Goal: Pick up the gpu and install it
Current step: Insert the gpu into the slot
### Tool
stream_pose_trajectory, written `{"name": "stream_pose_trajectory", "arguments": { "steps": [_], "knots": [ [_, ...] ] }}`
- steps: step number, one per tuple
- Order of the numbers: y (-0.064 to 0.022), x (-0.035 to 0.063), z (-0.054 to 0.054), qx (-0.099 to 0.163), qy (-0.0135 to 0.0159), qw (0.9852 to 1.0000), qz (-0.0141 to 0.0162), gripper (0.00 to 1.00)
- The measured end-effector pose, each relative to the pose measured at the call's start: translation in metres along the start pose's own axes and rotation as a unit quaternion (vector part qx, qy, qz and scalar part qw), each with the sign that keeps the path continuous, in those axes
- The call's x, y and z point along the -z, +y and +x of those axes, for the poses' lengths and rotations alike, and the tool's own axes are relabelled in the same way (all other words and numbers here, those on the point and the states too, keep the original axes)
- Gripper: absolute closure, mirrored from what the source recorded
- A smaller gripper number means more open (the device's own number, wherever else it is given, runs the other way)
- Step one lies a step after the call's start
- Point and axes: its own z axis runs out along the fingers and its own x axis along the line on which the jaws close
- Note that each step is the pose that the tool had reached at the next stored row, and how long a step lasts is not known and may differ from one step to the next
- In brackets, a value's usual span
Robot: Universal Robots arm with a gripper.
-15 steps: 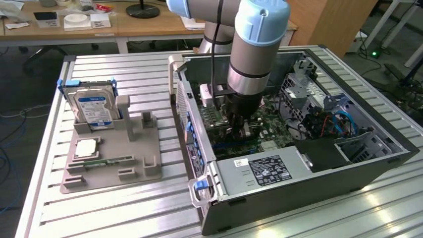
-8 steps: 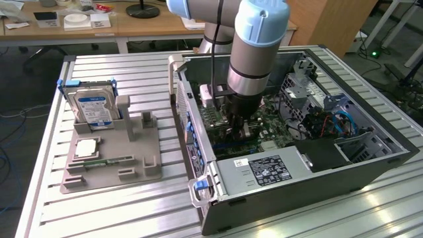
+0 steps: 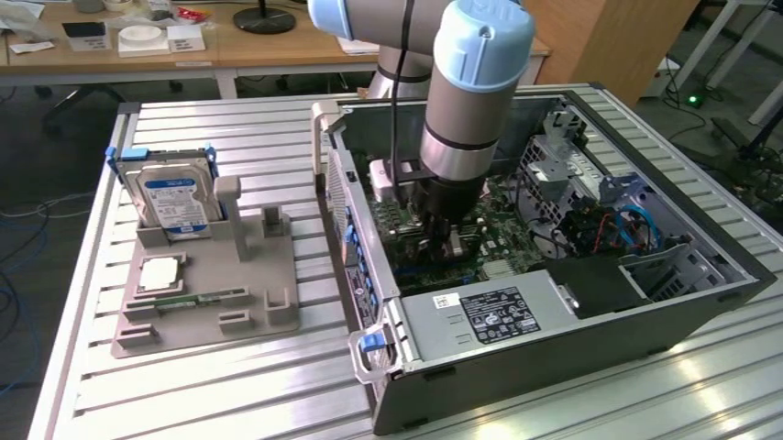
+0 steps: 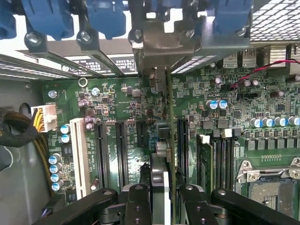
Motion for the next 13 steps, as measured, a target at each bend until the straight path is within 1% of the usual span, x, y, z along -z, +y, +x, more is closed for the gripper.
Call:
{"name": "stream_pose_trajectory", "arguments": {
  "steps": [8, 9, 10, 11, 13],
  "knots": [
    [0.0002, -0.0004, 0.0, 0.0, -0.0001, 1.0, 0.0001, 0.72],
    [0.0002, -0.001, -0.0003, 0.0, -0.0012, 1.0, 0.0003, 0.72],
    [0.0002, -0.0003, 0.0, 0.0, -0.0003, 1.0, 0.0002, 0.65],
    [0.0002, 0.0003, -0.0001, 0.0, -0.0002, 1.0, 0.0002, 0.58],
    [0.0001, 0.0017, -0.0001, 0.0, -0.0001, 1.0, 0.0001, 0.58]
  ]
}}
